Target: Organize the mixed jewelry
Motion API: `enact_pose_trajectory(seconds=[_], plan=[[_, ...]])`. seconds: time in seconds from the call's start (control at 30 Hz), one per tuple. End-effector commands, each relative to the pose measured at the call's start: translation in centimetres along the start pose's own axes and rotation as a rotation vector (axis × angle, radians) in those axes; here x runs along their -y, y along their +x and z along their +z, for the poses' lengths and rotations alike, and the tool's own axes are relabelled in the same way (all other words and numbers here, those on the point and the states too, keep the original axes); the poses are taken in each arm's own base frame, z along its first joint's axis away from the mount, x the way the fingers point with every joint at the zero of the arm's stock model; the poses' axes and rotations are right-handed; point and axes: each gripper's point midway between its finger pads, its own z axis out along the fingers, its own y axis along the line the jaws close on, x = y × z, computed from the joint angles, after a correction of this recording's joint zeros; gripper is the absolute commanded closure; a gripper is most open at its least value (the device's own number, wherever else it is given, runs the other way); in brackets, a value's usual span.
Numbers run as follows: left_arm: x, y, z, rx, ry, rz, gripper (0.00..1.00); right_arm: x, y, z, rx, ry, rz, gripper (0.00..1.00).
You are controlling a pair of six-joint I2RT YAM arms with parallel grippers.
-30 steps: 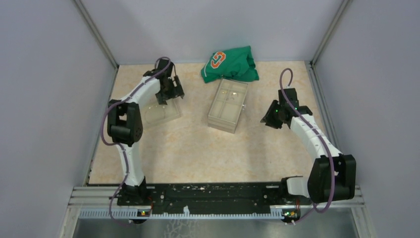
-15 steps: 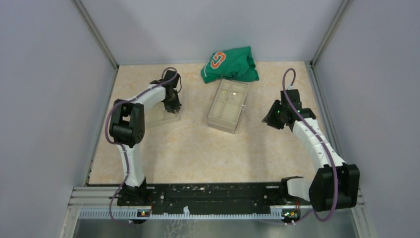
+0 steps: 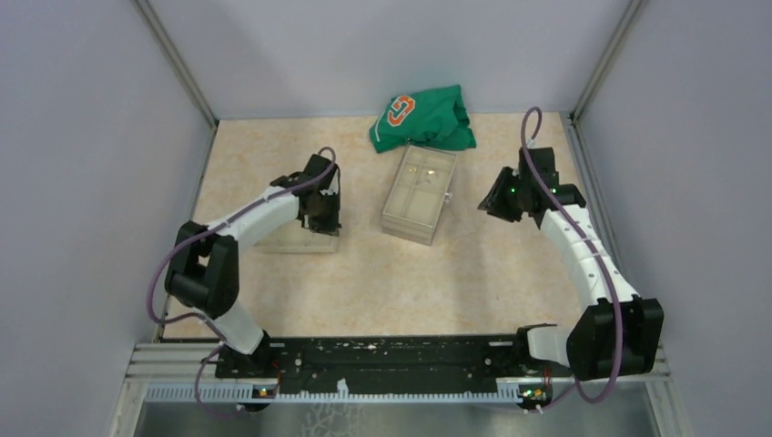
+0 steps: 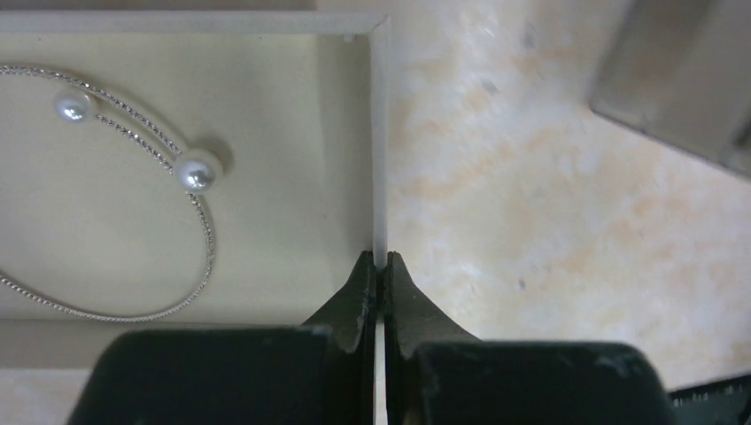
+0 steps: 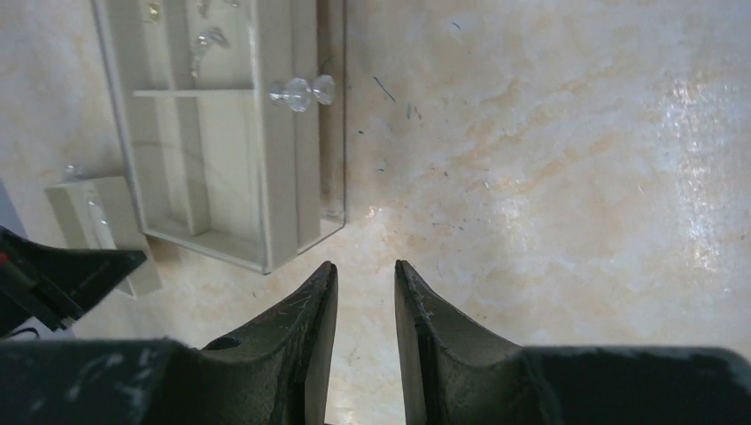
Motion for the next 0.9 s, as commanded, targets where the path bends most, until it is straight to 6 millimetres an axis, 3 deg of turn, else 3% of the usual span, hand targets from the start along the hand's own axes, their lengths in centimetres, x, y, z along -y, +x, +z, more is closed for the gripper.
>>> enact_pose_trajectory(seconds=[0.0,0.17,0.3,0.4,0.5,0.57,0.63,0.77,0.87], plan=[[3.8,2.7,-2.7,0.014,0.119,0.130,1.00,-3.2,-2.9,-2.2,0.059,-0.094,-0.062,0.69],[6.8,6.8,-3.8,-0.013,0.124,0.195,1.00,-4.4,-3.4,-3.3,0.059,-0.134,-0.085,0.69],[10.2,11.5,-4.2,-0.052,0.157,0.281,1.00,-4.6,-3.2,-4.0,0.059,-0.145,-0.100,0.69],[11.6,15.0,-4.3,-0.135,0.216,0.278,1.00,-4.5,-2.9,-4.2,0.055,-0.145,-0.108,0.69],[11.9,17.0,-4.6,-0.177,0.245,0.276,0.61,-4.4,-2.3,-4.3,0.046,-0.148,-0.125,0.68],[11.9,16.9,-5.6,-0.167,0.254,0.271,0.35,-4.6,-1.8,-4.5,0.041,-0.154,-0.145,0.67],[12.6,15.2,-7.6,-0.119,0.264,0.272,0.25,-5.0,-1.2,-4.6,0.036,-0.160,-0.167,0.65],[13.4,10.3,-13.3,0.043,0.271,0.272,0.20,-7.5,1.5,-4.8,0.009,-0.212,-0.279,0.58],[11.9,7.0,-16.0,0.119,0.286,0.190,0.20,-10.0,5.0,-4.6,-0.015,-0.269,-0.397,0.57]])
